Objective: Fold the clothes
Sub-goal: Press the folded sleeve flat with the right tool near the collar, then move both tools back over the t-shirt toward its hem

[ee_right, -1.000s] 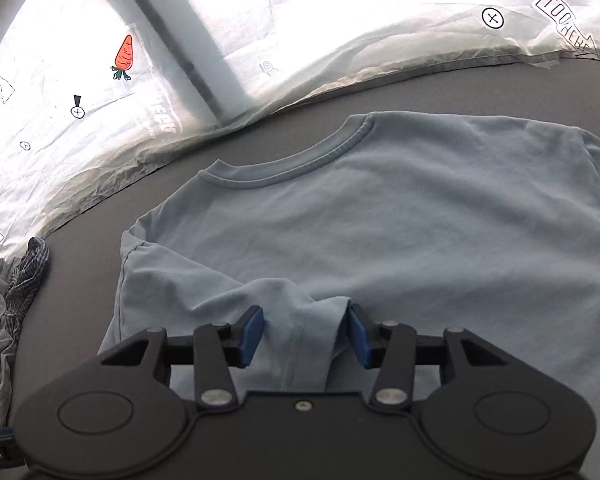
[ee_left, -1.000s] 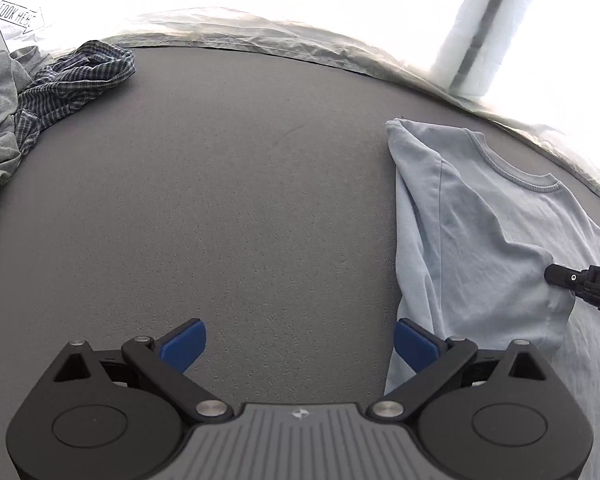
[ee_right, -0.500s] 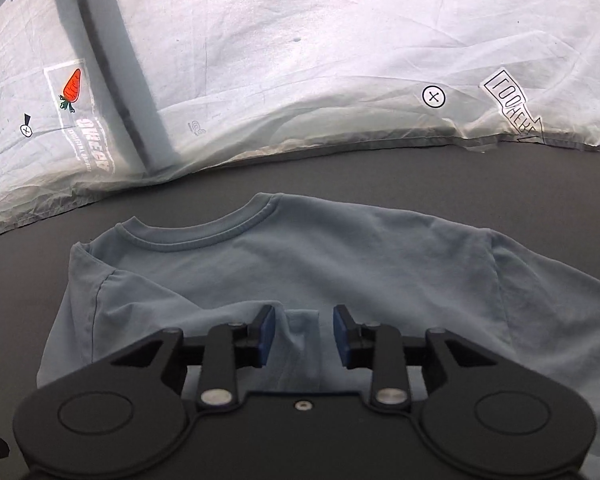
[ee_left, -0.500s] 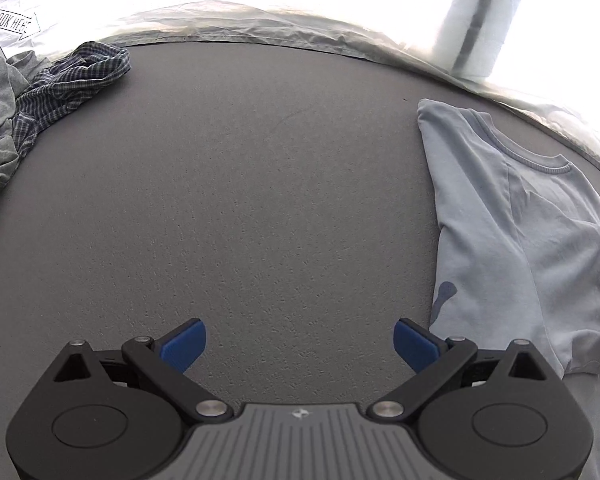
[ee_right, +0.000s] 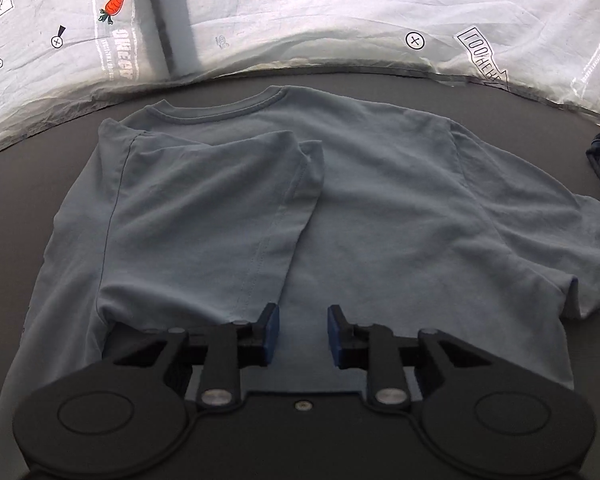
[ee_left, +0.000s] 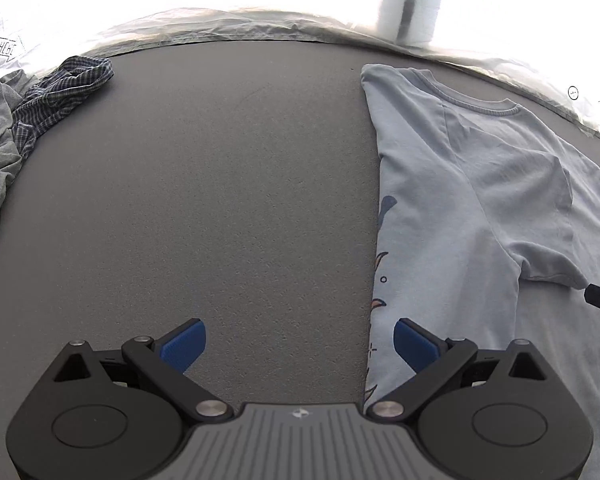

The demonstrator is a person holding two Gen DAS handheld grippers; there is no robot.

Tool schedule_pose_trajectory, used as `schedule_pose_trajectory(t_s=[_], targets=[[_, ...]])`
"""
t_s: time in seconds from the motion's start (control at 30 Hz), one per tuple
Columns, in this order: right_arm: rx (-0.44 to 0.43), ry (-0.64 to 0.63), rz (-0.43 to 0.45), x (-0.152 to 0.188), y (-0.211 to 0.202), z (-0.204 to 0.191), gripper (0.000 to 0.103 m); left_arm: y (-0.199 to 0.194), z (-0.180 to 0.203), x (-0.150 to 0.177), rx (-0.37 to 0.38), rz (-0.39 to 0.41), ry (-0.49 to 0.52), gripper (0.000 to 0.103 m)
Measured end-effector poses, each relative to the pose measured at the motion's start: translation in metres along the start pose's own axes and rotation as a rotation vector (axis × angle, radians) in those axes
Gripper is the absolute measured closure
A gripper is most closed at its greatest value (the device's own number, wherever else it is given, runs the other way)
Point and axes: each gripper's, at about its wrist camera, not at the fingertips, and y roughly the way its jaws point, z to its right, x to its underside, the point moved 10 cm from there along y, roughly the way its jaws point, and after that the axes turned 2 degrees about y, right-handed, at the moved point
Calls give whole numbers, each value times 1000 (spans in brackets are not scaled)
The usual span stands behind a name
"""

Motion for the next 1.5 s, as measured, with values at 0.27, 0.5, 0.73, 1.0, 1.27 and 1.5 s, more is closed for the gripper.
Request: schedule_pose_trajectory(t_s=[0.27,0.5,0.73,1.0,1.27,1.5], targets=[[-29,140,67,50,-83,51,68,-41,20,77,17,-9,83,3],[-18,223,2,120,-118,76,68,-51,45,127,40,-54,174,3],[23,212,-33,171,-148,104,63,-49,57,176,22,-120,143,3],[33,248,-82,208,-155,143,62,-68,53,216,7,-154,96,0],[-19,210,-58,192,-152,137,61,-93,43,216,-8,-113,43,0],[-55,194,-28,171,-148,132,60,-109,55,192,-17,-13,76,0]])
